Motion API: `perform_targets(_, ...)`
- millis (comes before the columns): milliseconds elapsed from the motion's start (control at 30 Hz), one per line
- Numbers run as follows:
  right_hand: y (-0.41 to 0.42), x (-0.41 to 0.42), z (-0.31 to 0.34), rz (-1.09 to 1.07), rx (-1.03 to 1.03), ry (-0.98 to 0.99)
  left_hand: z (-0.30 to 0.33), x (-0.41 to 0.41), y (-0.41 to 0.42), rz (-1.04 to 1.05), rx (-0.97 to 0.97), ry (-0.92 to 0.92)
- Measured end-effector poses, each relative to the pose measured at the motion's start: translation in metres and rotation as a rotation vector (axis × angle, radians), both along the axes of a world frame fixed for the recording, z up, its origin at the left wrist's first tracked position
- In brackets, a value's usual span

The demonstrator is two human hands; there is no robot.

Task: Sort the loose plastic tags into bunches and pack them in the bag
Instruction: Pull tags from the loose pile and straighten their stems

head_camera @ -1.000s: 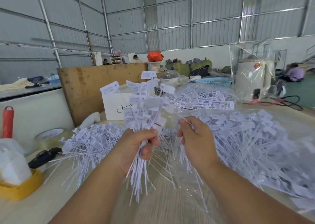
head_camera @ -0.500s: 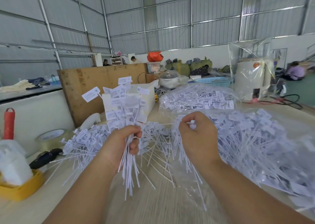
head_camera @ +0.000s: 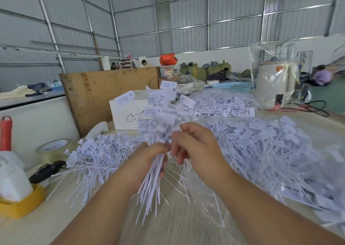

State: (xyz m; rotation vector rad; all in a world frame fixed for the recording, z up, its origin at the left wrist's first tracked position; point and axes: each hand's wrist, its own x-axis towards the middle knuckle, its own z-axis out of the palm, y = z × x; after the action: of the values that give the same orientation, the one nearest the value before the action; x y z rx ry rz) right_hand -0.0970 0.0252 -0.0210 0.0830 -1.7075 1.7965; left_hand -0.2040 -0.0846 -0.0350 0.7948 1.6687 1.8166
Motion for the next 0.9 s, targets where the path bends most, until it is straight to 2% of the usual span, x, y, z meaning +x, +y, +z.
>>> perform_targets(67,0.003,-0.002,0.001,0.084,-0.084,0.023,0.001,0.001,0.000,-0.011,-0.005,0.001)
perform_targets(133,0.006,-0.004,-0.002,0.071,-0.083,0.011,0.000,0.000,0.000,-0.005,0.003,-0.007)
perform_targets(267,0.006,-0.006,-0.012,-0.117,0.117,-0.059,-0.003,-0.001,0.001,0.067,0.012,0.018)
perform_targets(367,0.005,-0.010,-0.020,-0.263,0.244,-0.235,-0.004,0.001,0.005,0.157,0.002,0.110)
perform_targets(433,0.002,-0.010,-0.025,-0.223,0.312,-0.357,-0.003,0.002,0.007,0.214,0.043,0.137)
perform_targets(533,-0.008,-0.010,-0.033,-0.032,0.373,-0.428,-0.004,0.002,0.010,0.250,0.150,0.105)
perform_targets(733,-0.019,-0.008,-0.031,0.008,0.482,-0.381,-0.001,0.011,0.012,0.216,0.256,0.160)
perform_targets(900,-0.020,-0.005,-0.023,0.056,0.371,-0.333,-0.001,0.017,0.016,0.280,0.289,0.170)
